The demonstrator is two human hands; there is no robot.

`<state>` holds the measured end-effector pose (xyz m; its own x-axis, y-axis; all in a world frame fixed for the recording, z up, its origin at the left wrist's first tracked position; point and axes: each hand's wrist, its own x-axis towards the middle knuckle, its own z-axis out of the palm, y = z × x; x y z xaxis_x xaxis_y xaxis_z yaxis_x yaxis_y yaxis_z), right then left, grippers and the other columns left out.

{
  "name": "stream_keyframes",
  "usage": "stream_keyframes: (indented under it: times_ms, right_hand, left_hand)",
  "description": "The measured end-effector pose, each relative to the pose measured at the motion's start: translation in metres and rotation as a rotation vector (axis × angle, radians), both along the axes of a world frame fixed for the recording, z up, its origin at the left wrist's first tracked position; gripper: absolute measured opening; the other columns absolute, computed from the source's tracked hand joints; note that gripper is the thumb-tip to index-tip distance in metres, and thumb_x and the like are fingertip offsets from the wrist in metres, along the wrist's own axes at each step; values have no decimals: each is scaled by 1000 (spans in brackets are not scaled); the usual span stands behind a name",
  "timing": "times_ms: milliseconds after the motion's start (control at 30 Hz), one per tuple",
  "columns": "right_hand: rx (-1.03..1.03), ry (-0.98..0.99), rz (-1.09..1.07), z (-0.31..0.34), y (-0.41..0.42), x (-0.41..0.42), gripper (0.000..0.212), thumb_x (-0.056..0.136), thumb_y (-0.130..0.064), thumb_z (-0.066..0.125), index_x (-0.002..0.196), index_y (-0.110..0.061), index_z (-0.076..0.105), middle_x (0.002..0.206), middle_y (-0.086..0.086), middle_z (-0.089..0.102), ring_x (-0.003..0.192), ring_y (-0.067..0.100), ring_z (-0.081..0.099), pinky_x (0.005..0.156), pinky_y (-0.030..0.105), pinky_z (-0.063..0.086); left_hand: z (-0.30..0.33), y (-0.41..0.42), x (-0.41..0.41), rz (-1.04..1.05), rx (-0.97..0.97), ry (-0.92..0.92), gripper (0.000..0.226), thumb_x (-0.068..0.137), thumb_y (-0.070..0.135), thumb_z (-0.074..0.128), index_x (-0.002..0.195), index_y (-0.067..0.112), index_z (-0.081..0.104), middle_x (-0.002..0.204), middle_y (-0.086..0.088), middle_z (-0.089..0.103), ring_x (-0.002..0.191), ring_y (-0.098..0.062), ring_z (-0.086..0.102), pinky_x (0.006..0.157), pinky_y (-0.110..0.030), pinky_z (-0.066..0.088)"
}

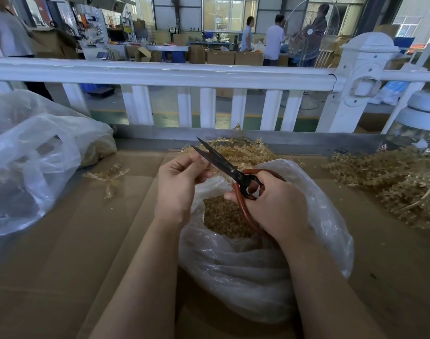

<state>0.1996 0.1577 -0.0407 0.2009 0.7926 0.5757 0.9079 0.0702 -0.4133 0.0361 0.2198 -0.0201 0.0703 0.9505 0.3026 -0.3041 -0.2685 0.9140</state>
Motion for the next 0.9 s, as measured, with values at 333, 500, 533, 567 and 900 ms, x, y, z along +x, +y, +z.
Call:
stream_keyframes:
  times_ms: [333,500,533,567,900]
  right_hand:
    - [-2,-15,-23,1,-1,1,74,67,-93,40,93,-29,66,74,-24,54,61,-6,43,56,4,28]
    - [7,-14,-13,-1,0,2,75,67,-92,41,89,-25,66,74,-19,62,65,-1,52,57,9,37]
    - [11,-16,-9,-1,0,3,75,67,-92,41,88,-25,66,74,-18,63,65,0,54,57,12,41]
    - [15,-19,-9,-1,0,2,75,68,-92,41,87,-25,66,73,-18,64,65,1,55,58,14,44]
    - [20,-29,-19,0,0,1,75,68,-93,39,89,-27,68,74,-22,59,65,-1,52,58,10,40]
  left_hand:
    - [-3,2,0,72,156,293,20,86,-15,55,77,-4,69,65,4,63,64,-9,57,65,-21,48]
    - [-2,1,2,45,171,320,30,85,-16,56,66,6,65,63,5,63,66,-11,58,67,-23,49]
    - [-2,1,2,33,162,304,30,85,-16,56,67,6,65,62,6,63,65,-10,58,67,-22,49]
    - [-2,1,2,18,154,286,29,85,-16,55,67,5,65,61,7,63,63,-9,58,65,-20,49]
    - [2,-3,1,-57,108,225,31,90,-16,50,79,6,68,60,8,62,61,-6,56,64,-19,50]
